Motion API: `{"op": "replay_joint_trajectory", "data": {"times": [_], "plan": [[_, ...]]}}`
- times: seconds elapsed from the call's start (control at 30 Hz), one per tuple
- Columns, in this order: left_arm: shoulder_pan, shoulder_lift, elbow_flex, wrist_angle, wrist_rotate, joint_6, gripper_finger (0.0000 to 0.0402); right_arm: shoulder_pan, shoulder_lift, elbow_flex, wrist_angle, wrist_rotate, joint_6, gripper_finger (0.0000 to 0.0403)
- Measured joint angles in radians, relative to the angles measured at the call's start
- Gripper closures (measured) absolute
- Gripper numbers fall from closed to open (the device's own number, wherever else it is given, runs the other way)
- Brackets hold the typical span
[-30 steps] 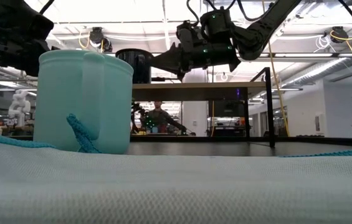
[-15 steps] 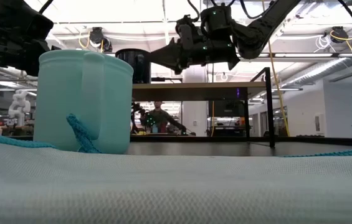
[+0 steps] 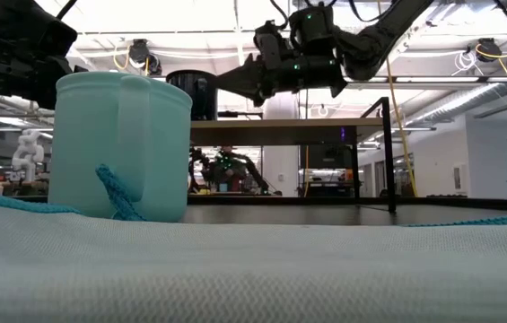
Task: Stack small to large cups/mugs on shelf
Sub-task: Put the blue mug on the shelf
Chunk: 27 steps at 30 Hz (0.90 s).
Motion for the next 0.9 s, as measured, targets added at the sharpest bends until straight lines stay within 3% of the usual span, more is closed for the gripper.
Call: {"op": "replay_joint_trajectory", "data": {"times": [0.47,0.67,0.9], "plan": [[0.0,0.0,0.0,0.01,0.0,0.015,0.0378,0.06,-0.315,-0.023,-0.372,0.003,-0.07,0.0403],[0.0,0.0,0.0,0.047,0.004,0.017,0.0378,0.049,-0.478,-0.16,-0.365,0.005,-0.061,0.0403],[0.0,0.0,0.0,0.053,0.003,0.018,0.0378,0.044,-0.711,-0.406,-0.203,0.01,0.001,0.0403]]}}
